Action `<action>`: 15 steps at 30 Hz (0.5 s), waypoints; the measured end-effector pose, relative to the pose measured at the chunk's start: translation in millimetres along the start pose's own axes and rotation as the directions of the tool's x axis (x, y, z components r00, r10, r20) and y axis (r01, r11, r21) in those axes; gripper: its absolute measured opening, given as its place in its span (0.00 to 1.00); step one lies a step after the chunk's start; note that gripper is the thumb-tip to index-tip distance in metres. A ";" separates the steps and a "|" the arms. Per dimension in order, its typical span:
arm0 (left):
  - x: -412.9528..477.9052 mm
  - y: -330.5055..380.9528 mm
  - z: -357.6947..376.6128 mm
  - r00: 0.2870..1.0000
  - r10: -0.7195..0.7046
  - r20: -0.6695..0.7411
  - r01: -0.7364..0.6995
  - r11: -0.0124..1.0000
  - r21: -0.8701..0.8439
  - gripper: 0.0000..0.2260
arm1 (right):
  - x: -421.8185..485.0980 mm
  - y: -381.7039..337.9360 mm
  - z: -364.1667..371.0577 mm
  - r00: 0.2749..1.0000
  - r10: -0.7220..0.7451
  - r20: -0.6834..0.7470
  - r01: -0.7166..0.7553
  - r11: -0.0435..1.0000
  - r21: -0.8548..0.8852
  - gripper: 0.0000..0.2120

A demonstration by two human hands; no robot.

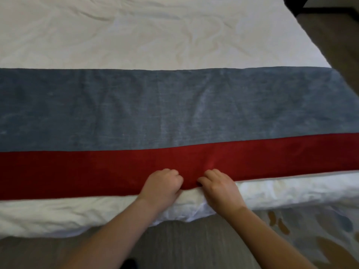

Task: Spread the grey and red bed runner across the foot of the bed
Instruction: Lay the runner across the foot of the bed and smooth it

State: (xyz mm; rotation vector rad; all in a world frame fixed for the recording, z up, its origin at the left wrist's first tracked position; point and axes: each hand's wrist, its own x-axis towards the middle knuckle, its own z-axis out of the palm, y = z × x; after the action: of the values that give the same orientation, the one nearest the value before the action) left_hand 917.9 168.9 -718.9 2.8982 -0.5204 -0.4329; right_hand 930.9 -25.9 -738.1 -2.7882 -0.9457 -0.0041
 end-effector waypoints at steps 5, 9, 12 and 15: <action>32.4 58.4 0.4 0.992 0.080 0.095 -0.088 0.993 0.076 0.13 | -16.3 47.0 -15.6 0.996 0.047 0.075 -0.042 0.997 -0.069 0.17; 42.1 59.8 18.7 0.988 0.052 0.143 -0.050 0.999 -0.015 0.03 | -27.8 54.7 -10.0 0.989 -0.056 0.135 0.057 0.998 -0.005 0.16; 54.9 56.5 15.2 0.991 0.109 0.074 -0.106 0.993 -0.044 0.02 | -33.6 76.7 -17.9 0.992 -0.048 0.118 0.045 0.999 0.029 0.14; 78.3 77.5 9.6 0.983 0.176 0.052 -0.170 0.979 -0.113 0.05 | -41.3 109.7 -31.5 0.995 0.006 0.100 -0.006 1.000 -0.002 0.11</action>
State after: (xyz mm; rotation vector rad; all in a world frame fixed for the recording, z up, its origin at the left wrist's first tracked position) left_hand 960.8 67.7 -731.5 2.7156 -0.7286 -0.5086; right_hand 966.1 -141.7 -730.1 -2.8158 -0.9596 0.1364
